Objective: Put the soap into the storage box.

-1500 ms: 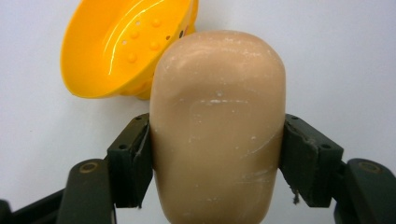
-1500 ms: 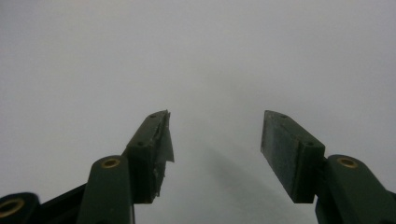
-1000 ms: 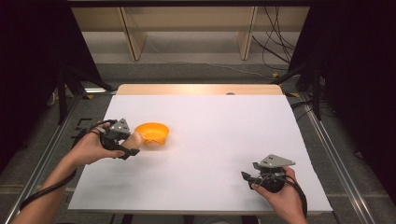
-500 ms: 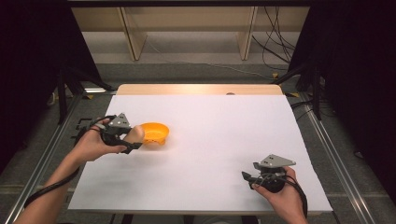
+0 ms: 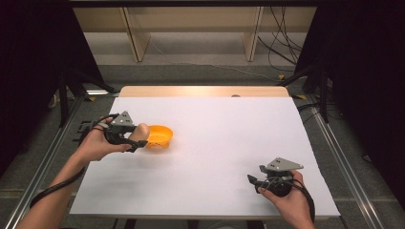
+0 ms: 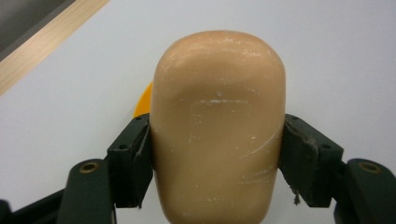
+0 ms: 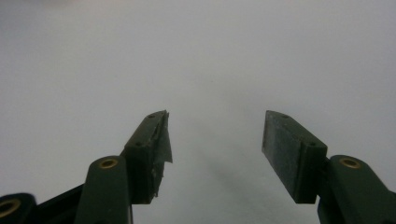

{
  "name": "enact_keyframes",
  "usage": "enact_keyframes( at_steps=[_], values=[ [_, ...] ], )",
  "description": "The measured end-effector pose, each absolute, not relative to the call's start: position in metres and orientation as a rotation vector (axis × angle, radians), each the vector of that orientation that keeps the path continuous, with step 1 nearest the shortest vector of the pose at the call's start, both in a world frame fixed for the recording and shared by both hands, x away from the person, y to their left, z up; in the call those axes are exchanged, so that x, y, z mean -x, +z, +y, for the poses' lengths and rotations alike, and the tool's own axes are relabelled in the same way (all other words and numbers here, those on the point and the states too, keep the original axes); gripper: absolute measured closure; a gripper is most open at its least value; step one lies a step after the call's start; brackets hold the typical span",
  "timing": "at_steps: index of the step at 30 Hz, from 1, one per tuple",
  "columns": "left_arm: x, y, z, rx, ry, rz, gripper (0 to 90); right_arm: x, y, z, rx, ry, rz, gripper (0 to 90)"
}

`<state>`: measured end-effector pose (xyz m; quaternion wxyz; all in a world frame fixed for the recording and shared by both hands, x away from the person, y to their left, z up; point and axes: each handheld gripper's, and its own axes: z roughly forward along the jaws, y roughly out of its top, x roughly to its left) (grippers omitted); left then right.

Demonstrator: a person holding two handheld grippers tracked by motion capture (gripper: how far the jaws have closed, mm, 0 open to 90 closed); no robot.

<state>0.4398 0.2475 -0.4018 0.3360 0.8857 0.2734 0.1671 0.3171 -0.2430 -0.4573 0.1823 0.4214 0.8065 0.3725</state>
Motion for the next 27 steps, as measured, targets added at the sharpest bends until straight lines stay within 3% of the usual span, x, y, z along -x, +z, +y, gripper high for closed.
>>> enact_keyframes(
  at_steps=[27],
  values=[
    [-0.457, -0.397, 0.239, -2.270, 0.433, 0.696, 32.6, -0.317, -0.457, -0.244, -1.195, 1.060, 2.276, 41.0]
  ],
)
